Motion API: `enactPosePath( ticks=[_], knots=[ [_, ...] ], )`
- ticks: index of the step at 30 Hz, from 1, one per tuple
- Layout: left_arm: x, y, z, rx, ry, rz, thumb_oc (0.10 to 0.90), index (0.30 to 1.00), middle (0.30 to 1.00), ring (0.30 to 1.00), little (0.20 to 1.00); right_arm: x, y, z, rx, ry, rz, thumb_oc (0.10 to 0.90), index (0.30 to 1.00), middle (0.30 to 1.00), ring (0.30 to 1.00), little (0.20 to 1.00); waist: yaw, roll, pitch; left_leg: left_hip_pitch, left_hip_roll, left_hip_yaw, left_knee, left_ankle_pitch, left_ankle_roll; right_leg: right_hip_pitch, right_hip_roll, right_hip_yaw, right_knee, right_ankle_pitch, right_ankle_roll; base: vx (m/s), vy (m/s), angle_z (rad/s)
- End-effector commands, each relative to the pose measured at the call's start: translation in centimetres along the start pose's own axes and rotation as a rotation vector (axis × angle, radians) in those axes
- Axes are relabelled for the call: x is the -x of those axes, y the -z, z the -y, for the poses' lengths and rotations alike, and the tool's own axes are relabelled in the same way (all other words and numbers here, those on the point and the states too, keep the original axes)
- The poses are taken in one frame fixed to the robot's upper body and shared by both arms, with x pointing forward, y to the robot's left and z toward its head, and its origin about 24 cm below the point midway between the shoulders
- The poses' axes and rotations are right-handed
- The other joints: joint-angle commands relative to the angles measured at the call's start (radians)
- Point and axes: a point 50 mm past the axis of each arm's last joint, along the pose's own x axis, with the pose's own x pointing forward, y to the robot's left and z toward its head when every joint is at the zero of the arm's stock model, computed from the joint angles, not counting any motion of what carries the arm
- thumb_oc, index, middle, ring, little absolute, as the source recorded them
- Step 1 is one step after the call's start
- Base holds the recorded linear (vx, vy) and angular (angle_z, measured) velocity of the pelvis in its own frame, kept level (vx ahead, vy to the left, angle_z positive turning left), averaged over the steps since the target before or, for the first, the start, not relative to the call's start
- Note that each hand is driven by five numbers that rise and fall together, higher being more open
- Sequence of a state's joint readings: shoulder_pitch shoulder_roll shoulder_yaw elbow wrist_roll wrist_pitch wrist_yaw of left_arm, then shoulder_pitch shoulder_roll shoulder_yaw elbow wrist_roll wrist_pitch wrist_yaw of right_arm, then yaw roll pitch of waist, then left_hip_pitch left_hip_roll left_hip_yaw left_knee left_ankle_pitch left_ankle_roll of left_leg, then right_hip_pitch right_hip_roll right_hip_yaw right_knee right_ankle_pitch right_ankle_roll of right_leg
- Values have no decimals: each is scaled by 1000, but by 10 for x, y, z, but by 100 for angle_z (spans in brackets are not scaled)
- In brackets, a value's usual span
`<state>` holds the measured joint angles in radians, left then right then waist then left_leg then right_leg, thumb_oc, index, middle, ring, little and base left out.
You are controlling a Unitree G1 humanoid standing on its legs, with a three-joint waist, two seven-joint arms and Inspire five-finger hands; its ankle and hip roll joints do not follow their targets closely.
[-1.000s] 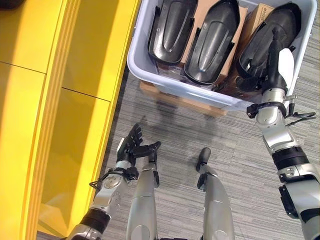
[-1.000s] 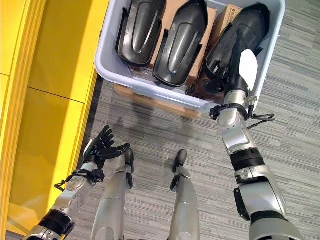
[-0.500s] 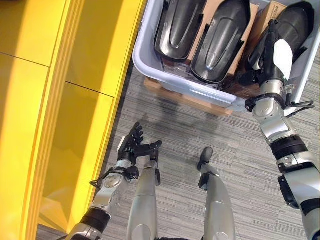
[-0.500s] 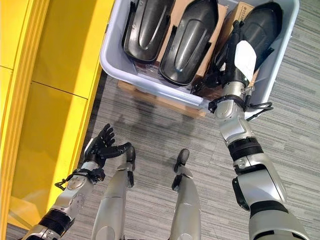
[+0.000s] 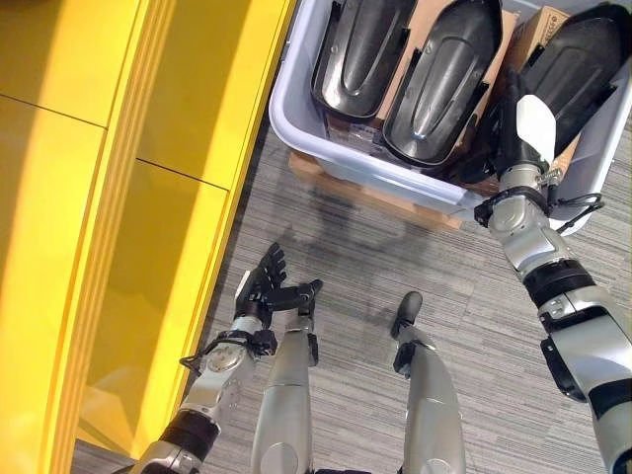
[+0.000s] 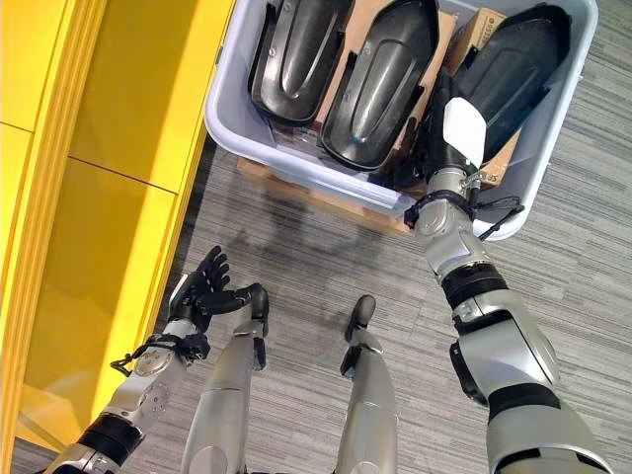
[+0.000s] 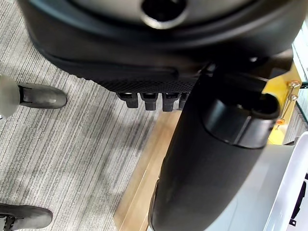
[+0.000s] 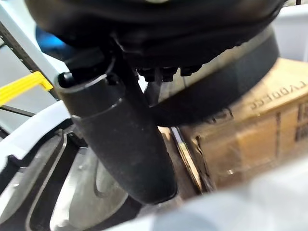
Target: Move parts from the plastic box to the shelf.
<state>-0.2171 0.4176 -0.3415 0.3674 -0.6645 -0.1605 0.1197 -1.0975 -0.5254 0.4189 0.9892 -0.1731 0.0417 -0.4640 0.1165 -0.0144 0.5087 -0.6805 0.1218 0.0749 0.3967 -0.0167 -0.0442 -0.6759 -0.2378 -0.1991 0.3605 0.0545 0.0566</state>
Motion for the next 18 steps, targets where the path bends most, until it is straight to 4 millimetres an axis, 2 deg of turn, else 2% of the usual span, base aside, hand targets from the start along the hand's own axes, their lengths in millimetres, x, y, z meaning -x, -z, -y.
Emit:
enactPosePath(
  ticks=[1,11,12,13,14,18],
  knots=[
    [9,-8,8,21,55,76,900,1000,1000,1000,1000,-5,0,13,-20,19,27,900,1000,1000,1000,1000,1,42,-84,-34,34,-3,51,-83,3,93,-7,27,52,-136,51,0,0,0],
    [8,-8,10,14,70,69,900,1000,1000,1000,1000,0,24,-6,27,-86,-116,900,1000,1000,1000,1000,1,43,-72,-29,32,2,54,-82,3,97,-5,26,55,-133,50,0,0,0],
    [8,-8,10,14,69,69,900,1000,1000,1000,1000,0,24,-6,27,-86,-115,800,860,860,860,860,1,43,-72,-29,32,2,54,-82,3,97,-5,26,55,-133,50,0,0,0],
    [7,-7,11,9,75,65,900,1000,1000,1000,1000,1,30,-8,44,-105,-152,416,322,322,322,322,3,43,-71,-27,31,2,52,-81,4,99,-5,25,55,-133,50,0,0,0],
    [7,-8,11,9,76,65,900,1000,1000,1000,1000,2,32,-8,56,-110,-162,400,300,300,300,300,3,43,-71,-26,31,3,52,-82,4,99,-5,26,56,-133,50,0,0,0],
    [6,-8,11,4,75,64,900,1000,1000,1000,1000,2,33,-9,105,-118,-164,400,300,300,300,300,1,41,-69,-18,30,3,51,-82,4,104,-3,29,55,-132,50,0,0,0]
  ],
)
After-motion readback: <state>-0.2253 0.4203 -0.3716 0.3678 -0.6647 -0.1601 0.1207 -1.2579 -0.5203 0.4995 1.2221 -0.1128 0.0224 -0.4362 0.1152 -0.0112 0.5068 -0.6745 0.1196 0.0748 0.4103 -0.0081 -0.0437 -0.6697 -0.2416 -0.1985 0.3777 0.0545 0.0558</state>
